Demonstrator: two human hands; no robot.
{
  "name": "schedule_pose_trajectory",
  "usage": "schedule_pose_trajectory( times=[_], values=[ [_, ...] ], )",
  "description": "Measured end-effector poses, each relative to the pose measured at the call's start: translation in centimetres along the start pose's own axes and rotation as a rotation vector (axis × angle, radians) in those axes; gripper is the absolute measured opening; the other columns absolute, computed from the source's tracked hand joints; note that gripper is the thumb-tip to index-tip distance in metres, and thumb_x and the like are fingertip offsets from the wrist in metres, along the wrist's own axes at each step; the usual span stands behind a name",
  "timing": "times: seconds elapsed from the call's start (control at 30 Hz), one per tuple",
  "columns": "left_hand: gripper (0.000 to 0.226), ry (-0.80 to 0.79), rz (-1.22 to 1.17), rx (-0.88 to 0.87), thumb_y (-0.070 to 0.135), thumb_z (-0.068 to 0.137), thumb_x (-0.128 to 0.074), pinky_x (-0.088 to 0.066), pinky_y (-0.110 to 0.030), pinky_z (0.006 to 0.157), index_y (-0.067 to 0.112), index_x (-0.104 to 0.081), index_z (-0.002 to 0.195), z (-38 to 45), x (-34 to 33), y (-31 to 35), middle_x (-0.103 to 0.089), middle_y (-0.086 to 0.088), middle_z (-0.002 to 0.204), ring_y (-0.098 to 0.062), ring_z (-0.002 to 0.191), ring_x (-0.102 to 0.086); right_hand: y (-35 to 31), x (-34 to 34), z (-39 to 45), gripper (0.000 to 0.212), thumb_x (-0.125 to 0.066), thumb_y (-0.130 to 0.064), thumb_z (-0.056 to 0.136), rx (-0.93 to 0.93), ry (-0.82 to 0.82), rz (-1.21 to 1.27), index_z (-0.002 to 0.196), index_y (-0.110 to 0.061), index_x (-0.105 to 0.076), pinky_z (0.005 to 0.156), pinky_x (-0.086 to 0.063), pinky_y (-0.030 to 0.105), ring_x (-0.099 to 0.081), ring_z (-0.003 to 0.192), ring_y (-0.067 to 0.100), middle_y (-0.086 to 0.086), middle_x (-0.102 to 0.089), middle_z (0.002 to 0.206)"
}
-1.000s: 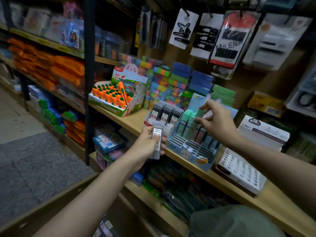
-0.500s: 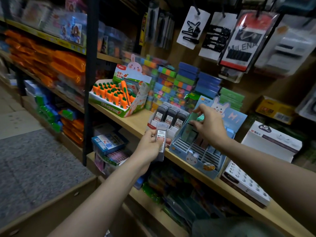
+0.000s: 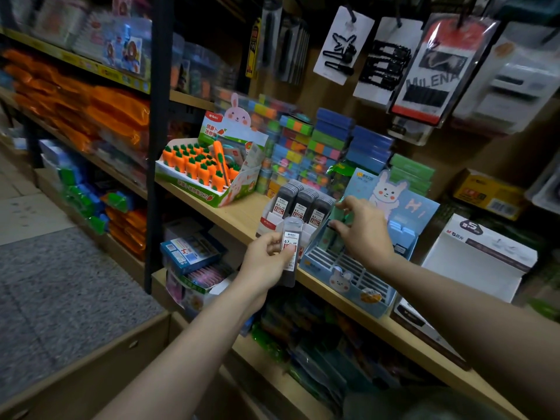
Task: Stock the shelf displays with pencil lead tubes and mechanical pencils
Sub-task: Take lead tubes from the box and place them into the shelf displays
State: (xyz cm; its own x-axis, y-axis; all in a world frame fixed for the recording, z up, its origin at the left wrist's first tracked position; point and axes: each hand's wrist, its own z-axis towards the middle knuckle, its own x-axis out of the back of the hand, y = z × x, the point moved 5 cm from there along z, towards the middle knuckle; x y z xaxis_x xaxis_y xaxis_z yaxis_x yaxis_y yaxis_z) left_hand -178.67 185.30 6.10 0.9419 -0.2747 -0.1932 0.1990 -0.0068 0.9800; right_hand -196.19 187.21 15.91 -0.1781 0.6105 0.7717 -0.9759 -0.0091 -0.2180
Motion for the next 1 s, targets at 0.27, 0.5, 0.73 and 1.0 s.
schedule_pose_trajectory(
  times=[0.27, 0.5, 0.73, 1.0],
  values=[
    [0.028, -0.02, 0.121, -0.111, 0.015, 0.095, -0.06, -0.05, -0.02, 0.081, 0.021, -0.062, 0.122, -0.1, 0.5, 0.5, -0.067, 0.006, 0.112, -0.005, 0.105, -0.06, -2.7, 0.7, -1.5, 0.032, -0.066, -0.037, 0.088, -0.035, -0.149, 0.347, 0.118, -0.034, -0.056, 0.072, -0.06, 0.026, -0.066, 0.081, 0.003, -0.013, -0.062, 0.097],
    [0.018, -0.025, 0.253, -0.203, 0.024, 0.095, -0.06, -0.045, -0.014, 0.072, 0.031, -0.059, 0.112, 0.0, 0.3, 1.3, -0.064, 0.01, 0.102, -0.004, 0.095, -0.059, -5.2, 0.0, -1.2, 0.029, -0.075, -0.018, 0.082, 0.029, -0.311, 0.393, 0.105, -0.029, -0.059, 0.068, -0.059, 0.021, -0.069, 0.075, 0.002, -0.01, -0.066, 0.097],
    [0.046, 0.081, 0.868, -0.479, 0.038, 0.097, -0.052, -0.033, -0.03, 0.101, 0.025, -0.041, 0.14, 0.5, 2.0, 2.0, -0.029, 0.0, 0.142, -0.017, 0.135, -0.026, -4.4, 4.2, 5.0, 0.025, -0.077, -0.02, 0.082, -0.03, -0.01, 0.283, 0.096, -0.028, -0.058, 0.064, -0.044, 0.017, -0.061, 0.081, 0.007, -0.012, -0.059, 0.092],
    [0.057, -0.095, 1.145, -0.548, 0.049, 0.098, -0.045, -0.015, -0.048, 0.118, 0.041, -0.022, 0.149, 0.9, 0.4, 0.4, 0.006, 0.007, 0.162, -0.015, 0.149, 0.007, -4.4, -0.3, 6.4, 0.025, -0.077, -0.018, 0.082, 0.006, -0.047, 0.146, 0.102, -0.017, -0.062, 0.062, -0.035, 0.016, -0.054, 0.084, 0.012, -0.006, -0.057, 0.09]
  ],
)
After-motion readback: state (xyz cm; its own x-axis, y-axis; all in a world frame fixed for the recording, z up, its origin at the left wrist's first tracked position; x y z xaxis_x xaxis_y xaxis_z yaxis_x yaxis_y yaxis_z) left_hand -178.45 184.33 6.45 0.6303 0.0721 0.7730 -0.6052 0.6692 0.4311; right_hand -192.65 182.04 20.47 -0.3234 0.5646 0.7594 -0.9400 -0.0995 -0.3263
